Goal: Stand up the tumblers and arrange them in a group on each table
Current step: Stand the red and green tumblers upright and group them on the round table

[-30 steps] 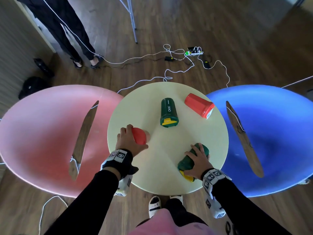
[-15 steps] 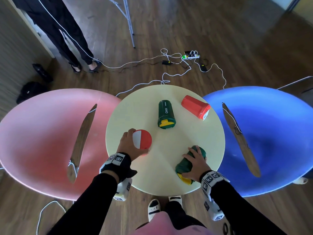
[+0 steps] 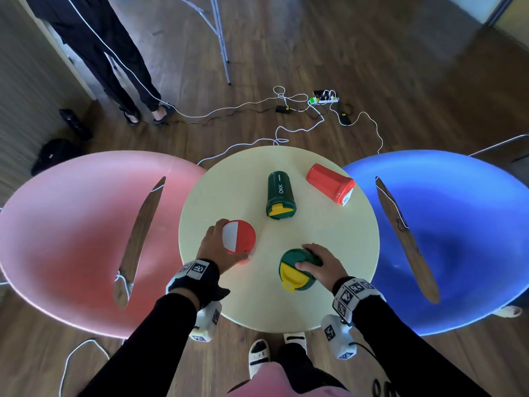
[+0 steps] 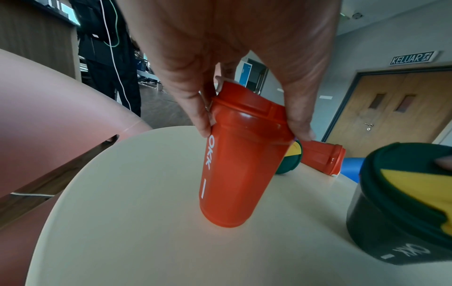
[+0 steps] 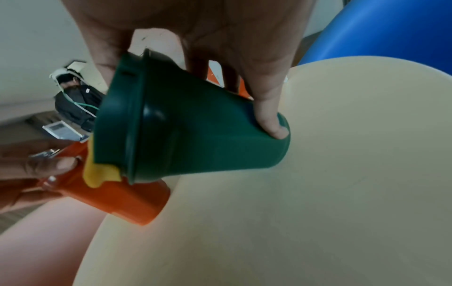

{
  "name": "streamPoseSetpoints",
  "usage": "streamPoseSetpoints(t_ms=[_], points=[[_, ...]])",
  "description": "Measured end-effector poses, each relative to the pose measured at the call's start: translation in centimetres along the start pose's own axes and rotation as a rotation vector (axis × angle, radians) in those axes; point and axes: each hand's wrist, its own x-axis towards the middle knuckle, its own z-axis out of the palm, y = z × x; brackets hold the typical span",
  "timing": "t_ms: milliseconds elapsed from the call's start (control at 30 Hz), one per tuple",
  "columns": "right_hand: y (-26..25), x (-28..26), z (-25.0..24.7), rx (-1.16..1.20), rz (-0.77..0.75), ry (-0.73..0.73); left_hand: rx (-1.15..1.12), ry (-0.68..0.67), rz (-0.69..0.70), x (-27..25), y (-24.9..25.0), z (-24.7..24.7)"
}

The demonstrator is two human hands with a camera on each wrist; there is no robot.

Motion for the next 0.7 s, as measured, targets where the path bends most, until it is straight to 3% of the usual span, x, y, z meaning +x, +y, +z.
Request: streamPoseSetpoints(t_ms=[333, 567, 700], points=[[-0.4, 0.4, -1.2, 0.372, 0.21, -0.061, -0.003, 0.014, -0.004, 0.0, -0.1, 0.1], [0.5, 0.4, -2.8, 0.307, 0.238, 0.014, 0.014, 0.031, -0.016, 0.1, -0.2, 0.1], [0.8, 0.0, -2.9, 0.157, 0.116, 0.07, -0.01, 0.032, -0.041, -0.1, -0.4, 0.1]])
